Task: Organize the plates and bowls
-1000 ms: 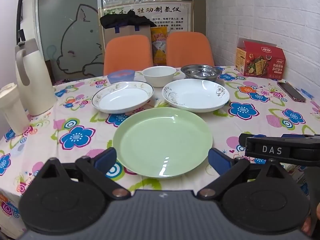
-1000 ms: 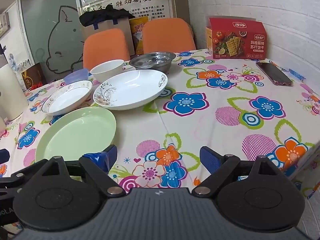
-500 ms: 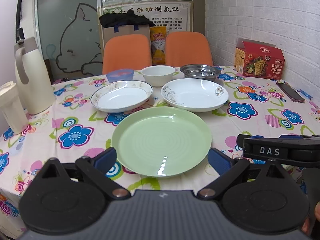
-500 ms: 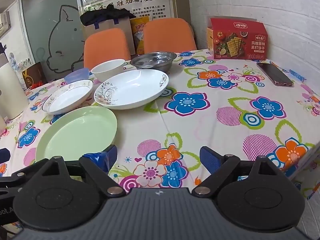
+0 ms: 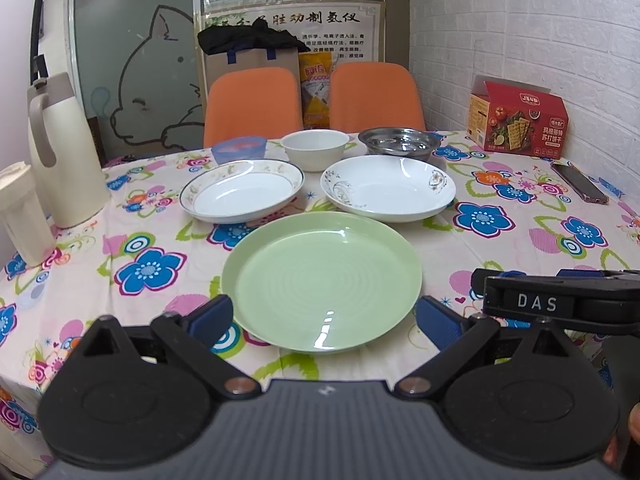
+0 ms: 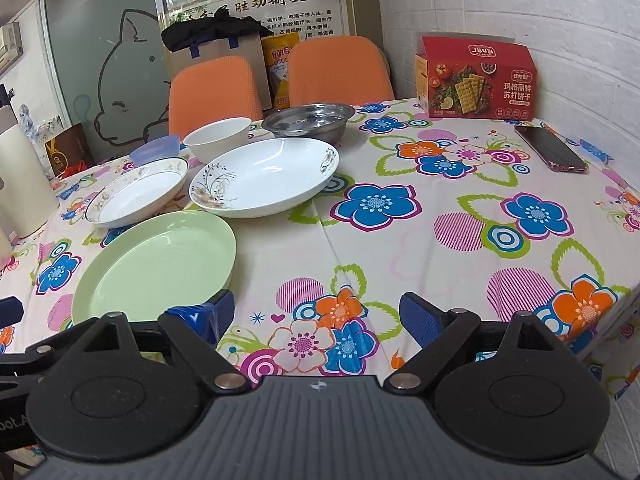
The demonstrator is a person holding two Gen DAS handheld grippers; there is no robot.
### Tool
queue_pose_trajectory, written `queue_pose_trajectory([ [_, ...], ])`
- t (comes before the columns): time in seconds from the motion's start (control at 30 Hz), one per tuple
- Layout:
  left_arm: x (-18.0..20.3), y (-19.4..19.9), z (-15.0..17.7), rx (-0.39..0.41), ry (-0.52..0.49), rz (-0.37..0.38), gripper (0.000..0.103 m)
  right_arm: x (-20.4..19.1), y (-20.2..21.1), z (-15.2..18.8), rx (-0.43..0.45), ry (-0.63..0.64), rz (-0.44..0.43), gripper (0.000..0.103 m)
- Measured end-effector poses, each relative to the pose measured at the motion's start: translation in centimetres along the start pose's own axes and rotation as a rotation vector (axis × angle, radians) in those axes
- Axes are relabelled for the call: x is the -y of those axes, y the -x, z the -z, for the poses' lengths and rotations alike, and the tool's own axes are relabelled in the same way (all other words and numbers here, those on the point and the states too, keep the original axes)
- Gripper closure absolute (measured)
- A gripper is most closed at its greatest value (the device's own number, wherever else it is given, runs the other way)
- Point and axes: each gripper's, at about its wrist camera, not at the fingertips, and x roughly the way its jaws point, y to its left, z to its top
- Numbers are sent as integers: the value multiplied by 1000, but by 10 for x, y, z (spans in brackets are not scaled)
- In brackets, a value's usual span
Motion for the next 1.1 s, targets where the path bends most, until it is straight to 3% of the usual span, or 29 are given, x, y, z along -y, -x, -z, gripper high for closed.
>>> queue_pose_trajectory([
  [1.1, 0, 2, 0, 7, 3, 23, 6, -1, 1, 1, 5, 0, -6, 26],
])
